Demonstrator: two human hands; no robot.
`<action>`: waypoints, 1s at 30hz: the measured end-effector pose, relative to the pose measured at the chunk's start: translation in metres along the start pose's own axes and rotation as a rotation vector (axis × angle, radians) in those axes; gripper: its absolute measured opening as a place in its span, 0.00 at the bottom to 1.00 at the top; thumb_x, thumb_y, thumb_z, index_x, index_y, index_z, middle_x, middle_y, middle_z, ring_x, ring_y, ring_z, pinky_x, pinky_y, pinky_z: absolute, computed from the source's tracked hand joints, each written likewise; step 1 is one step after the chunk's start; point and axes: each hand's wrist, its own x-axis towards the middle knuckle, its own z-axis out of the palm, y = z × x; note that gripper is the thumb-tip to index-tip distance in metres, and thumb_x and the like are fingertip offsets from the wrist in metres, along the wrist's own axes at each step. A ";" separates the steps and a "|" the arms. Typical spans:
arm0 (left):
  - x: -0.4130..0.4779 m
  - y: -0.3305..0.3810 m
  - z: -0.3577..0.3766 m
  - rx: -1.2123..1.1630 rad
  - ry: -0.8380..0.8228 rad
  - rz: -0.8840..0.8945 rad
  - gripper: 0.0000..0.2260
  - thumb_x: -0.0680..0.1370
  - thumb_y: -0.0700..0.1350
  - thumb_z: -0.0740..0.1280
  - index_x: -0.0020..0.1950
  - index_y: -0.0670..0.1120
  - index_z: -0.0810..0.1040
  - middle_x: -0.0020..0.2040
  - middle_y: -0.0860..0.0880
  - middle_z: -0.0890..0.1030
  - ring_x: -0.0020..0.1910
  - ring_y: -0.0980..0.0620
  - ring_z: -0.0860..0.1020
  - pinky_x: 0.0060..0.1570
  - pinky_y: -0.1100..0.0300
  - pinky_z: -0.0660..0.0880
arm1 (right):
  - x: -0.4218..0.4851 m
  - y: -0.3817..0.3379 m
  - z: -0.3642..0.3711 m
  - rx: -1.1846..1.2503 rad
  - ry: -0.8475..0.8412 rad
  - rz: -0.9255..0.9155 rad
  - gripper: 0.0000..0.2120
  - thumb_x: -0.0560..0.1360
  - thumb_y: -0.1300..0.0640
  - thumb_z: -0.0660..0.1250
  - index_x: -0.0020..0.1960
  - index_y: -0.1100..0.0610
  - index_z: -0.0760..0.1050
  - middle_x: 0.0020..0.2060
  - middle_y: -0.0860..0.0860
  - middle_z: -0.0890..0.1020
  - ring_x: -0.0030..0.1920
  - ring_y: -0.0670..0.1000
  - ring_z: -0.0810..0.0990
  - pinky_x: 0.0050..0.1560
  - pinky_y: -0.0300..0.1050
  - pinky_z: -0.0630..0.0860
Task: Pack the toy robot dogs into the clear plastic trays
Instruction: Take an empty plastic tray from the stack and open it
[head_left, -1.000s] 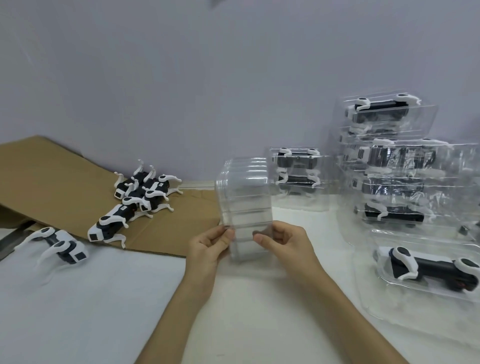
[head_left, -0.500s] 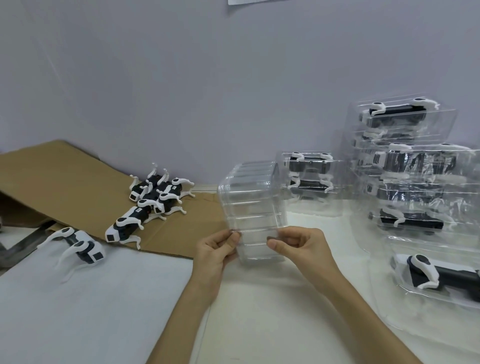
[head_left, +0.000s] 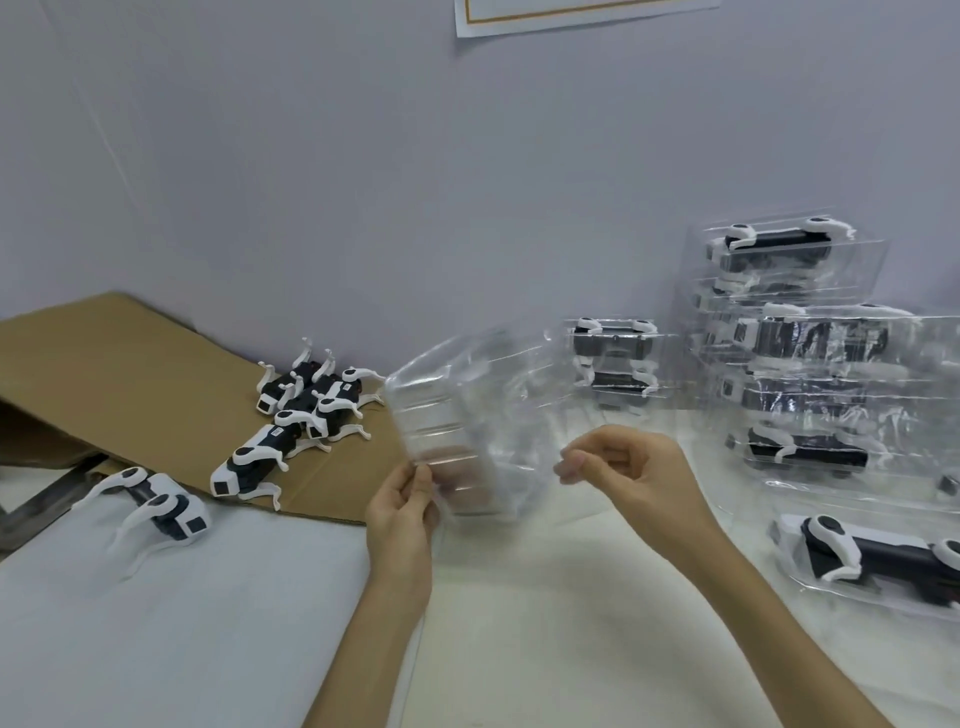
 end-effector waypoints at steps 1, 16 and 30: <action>0.000 0.000 0.000 -0.021 0.019 -0.011 0.08 0.84 0.39 0.62 0.57 0.42 0.80 0.52 0.41 0.80 0.52 0.46 0.77 0.59 0.52 0.72 | -0.002 -0.004 -0.006 -0.035 0.043 -0.034 0.05 0.77 0.64 0.71 0.45 0.56 0.82 0.38 0.49 0.87 0.41 0.49 0.87 0.49 0.40 0.80; 0.004 0.001 0.028 0.079 0.341 -0.028 0.14 0.84 0.37 0.58 0.70 0.45 0.67 0.58 0.44 0.77 0.50 0.47 0.78 0.57 0.49 0.77 | -0.067 0.007 -0.010 -0.366 0.276 -0.068 0.11 0.78 0.60 0.69 0.45 0.44 0.73 0.44 0.39 0.82 0.48 0.43 0.81 0.46 0.29 0.71; 0.066 0.009 0.085 0.390 0.015 -0.394 0.06 0.82 0.34 0.62 0.47 0.42 0.73 0.41 0.46 0.73 0.36 0.52 0.71 0.36 0.59 0.70 | -0.073 -0.009 -0.007 -0.539 0.097 -0.172 0.10 0.75 0.42 0.60 0.55 0.37 0.65 0.43 0.37 0.76 0.46 0.44 0.75 0.49 0.33 0.71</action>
